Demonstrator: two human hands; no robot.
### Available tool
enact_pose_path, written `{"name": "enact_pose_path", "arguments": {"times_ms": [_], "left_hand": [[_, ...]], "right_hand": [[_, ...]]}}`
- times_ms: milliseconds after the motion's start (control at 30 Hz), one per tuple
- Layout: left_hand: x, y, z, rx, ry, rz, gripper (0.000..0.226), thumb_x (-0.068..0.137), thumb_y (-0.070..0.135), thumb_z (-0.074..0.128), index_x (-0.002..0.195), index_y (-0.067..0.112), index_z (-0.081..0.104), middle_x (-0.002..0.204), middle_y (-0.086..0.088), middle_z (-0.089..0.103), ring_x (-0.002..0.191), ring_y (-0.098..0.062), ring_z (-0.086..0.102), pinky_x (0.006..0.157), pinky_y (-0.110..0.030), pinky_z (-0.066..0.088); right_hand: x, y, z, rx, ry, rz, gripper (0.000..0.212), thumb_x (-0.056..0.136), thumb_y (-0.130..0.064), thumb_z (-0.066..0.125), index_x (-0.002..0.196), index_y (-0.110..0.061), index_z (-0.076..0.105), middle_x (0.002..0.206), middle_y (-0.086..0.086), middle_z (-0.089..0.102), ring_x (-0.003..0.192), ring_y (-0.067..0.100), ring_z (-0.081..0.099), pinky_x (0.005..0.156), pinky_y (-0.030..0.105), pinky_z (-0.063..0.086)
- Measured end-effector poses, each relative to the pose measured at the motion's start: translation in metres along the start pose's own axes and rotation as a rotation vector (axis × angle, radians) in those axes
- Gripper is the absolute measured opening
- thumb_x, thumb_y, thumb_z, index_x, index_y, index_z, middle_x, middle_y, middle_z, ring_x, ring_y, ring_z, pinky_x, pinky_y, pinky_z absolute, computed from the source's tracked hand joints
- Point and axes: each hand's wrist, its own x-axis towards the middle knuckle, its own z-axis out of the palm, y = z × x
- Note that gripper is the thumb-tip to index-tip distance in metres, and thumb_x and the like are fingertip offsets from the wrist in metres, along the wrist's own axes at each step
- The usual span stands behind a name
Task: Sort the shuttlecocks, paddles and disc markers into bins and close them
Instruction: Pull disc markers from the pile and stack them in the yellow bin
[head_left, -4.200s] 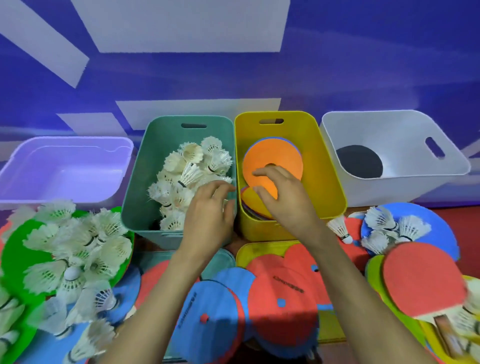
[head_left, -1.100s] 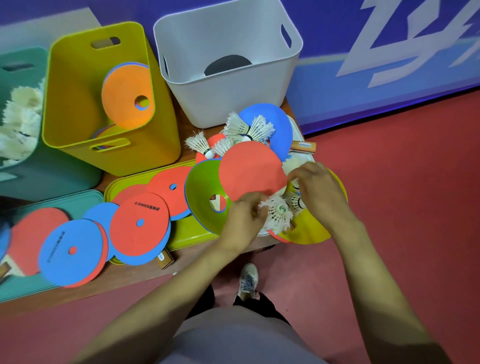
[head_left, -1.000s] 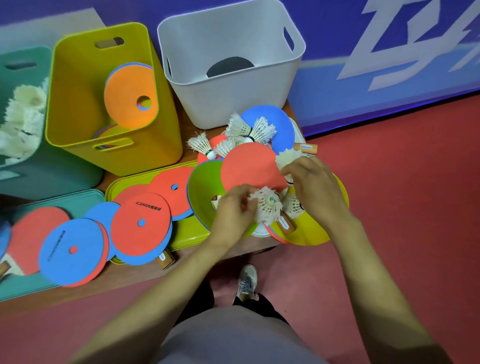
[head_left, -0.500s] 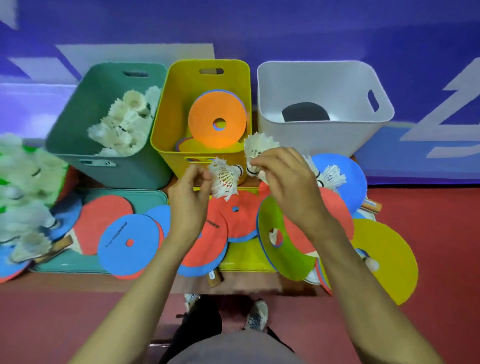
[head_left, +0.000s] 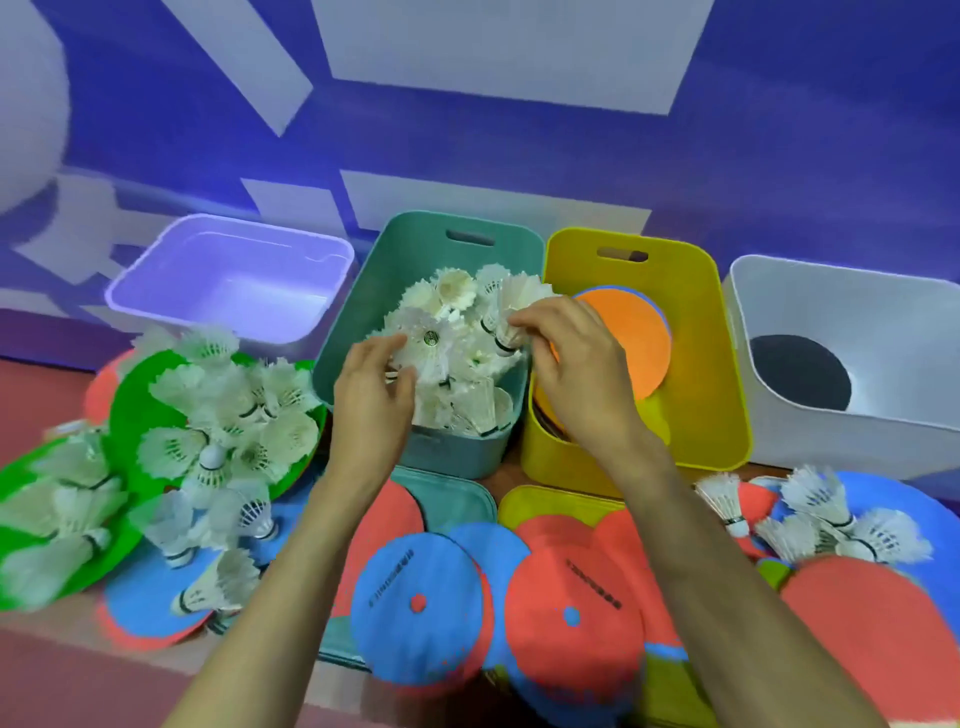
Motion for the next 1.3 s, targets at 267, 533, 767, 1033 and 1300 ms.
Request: {"name": "enact_pose_path", "arguments": {"times_ms": [267,533,767,1033,1300], "left_hand": [[0.095,-0.032,0.002,0.112,-0.385,-0.077,0.064,0.092,0.012,0.054,0.148,0.01,0.024,0.155,-0.014,0.018,0.138,-0.027,0.03,0.11,-0.026,0.021],[0.106,-0.038,0.006,0.163,-0.53,-0.001,0.048,0.091,0.025,0.058,0.136,0.015,0.043,0.15,-0.008,0.027,0.137,-0.022,0.03,0.109,-0.027,0.023],[0.063,-0.002,0.026,0.158,-0.466,0.172,0.035,0.09,0.022,0.057,0.124,0.014,0.054,0.131,-0.004,0.05,0.12,-0.022,0.047,0.099,-0.031,0.035],[-0.056,0.088,0.075,-0.015,-0.357,0.465,0.024,0.088,0.027,0.052,0.105,0.015,0.064,0.103,-0.002,0.06,0.099,-0.021,0.057,0.084,-0.034,0.046],[-0.207,0.166,0.167,-0.146,-0.62,0.475,0.029,0.086,0.033,0.05,0.106,0.017,0.063,0.101,-0.002,0.057,0.096,-0.02,0.058,0.083,-0.031,0.046]], "right_hand": [[0.095,0.006,0.079,-0.141,-0.131,0.156,0.031,0.083,0.0,0.051,0.109,-0.012,0.066,0.113,0.006,0.064,0.106,0.028,0.056,0.094,0.042,0.041],[0.082,0.008,0.082,-0.19,-0.448,0.318,0.03,0.093,-0.02,0.053,0.122,-0.016,0.057,0.129,0.005,0.054,0.118,0.026,0.048,0.098,0.038,0.037],[0.039,0.011,0.033,-0.125,-0.392,0.309,0.028,0.092,-0.02,0.056,0.119,-0.016,0.059,0.125,0.003,0.056,0.118,0.024,0.047,0.097,0.035,0.036],[-0.071,0.043,-0.075,-0.144,-0.185,0.252,0.034,0.087,-0.028,0.047,0.115,-0.014,0.062,0.114,0.005,0.063,0.105,0.024,0.055,0.092,0.033,0.04],[-0.217,0.117,-0.195,-0.128,-0.142,0.433,0.035,0.087,-0.024,0.045,0.114,-0.01,0.062,0.111,0.009,0.063,0.105,0.023,0.052,0.095,0.031,0.035]]}}
